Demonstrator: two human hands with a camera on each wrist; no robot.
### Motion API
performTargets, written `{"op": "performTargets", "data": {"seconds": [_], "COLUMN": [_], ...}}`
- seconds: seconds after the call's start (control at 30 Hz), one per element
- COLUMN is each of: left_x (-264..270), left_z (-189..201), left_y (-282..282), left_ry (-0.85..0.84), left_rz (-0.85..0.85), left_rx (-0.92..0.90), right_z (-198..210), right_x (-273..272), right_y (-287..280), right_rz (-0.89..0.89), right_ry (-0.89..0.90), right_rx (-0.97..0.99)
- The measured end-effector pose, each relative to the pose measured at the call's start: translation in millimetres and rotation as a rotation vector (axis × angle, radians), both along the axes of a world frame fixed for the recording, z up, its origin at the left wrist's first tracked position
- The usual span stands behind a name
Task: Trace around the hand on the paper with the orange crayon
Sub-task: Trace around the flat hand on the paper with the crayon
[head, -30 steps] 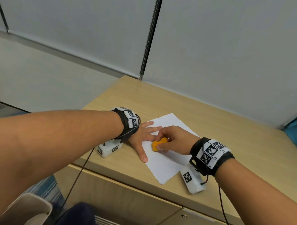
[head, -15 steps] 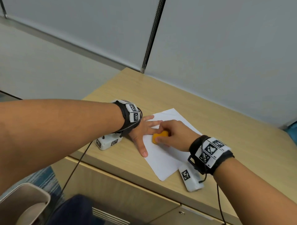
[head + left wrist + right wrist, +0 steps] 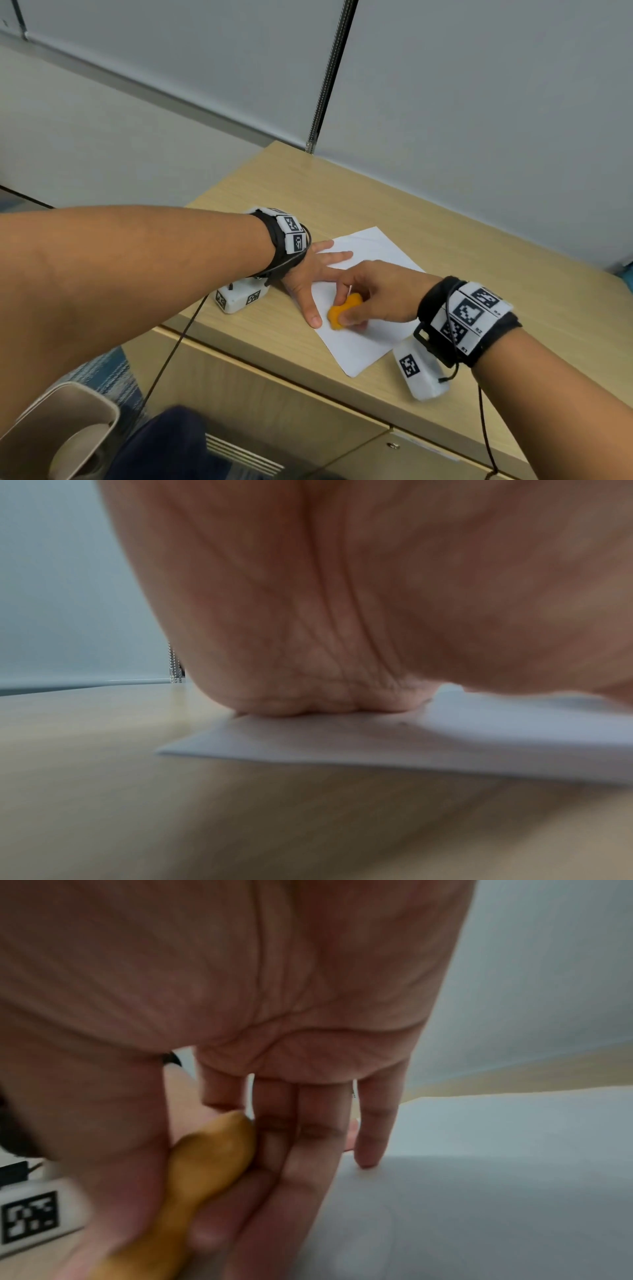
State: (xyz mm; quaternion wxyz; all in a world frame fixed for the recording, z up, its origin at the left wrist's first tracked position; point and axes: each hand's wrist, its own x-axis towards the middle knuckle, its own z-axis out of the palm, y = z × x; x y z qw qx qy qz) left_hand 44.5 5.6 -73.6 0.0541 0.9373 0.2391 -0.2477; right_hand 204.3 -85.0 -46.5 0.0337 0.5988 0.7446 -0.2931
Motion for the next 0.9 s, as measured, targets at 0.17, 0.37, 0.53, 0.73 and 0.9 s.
{"op": "performTargets", "data": {"seconds": [0.17,0.37,0.53,0.73,0.9], "left_x": [0.6,0.2,-0.1,1.4,1.4], "left_z": [-3.3,-5.2,-4.7,-3.7,-2.5], "left_y": [4.1,4.9,6.5,5.0,3.5], "left_ry": [-0.007,-0.002,0.011,0.024,0.025], "left_rz": [-0.007,-0.008,-0.001,0.000,0.000], "left_rx": [0.015,0.036,0.022,0.027,0.031], "right_z": [-8.7,-7.7,-4.1,-9.3,-3.0], "right_x": [0.4,-0.5,-1.2,-4.4,-1.4], "right_y": [-2.3,-2.6,-8.5,-11.2,-18.0], "right_rz": [-0.132,-0.141,-0.046,-0.172,-0.096], "right_ry": [0.013,-0.011,0.078,0.042,0.058], "right_rx": [0.195,0.199,-0.024,0.227,0.070]}}
